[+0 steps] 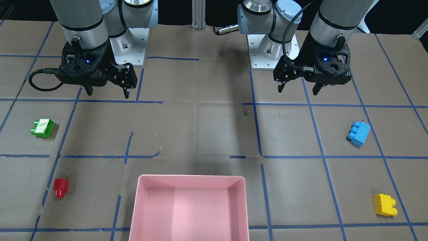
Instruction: Put all blocks into box
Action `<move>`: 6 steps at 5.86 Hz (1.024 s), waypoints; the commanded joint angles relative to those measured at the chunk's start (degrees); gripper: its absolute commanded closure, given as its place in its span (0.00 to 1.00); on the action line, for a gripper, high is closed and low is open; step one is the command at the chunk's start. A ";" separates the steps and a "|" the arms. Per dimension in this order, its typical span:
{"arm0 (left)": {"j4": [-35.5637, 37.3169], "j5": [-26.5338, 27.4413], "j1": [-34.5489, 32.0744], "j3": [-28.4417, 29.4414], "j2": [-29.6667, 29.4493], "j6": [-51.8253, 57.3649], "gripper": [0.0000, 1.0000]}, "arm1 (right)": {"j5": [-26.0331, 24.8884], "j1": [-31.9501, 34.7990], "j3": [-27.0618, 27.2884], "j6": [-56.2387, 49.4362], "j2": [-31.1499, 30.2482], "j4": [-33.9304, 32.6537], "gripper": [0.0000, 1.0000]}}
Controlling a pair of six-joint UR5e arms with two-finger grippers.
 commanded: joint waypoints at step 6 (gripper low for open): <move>1.48 -0.65 39.71 -5.30 -0.56 58.09 0.02 | 0.11 -0.49 0.38 -0.15 0.09 0.15 0.00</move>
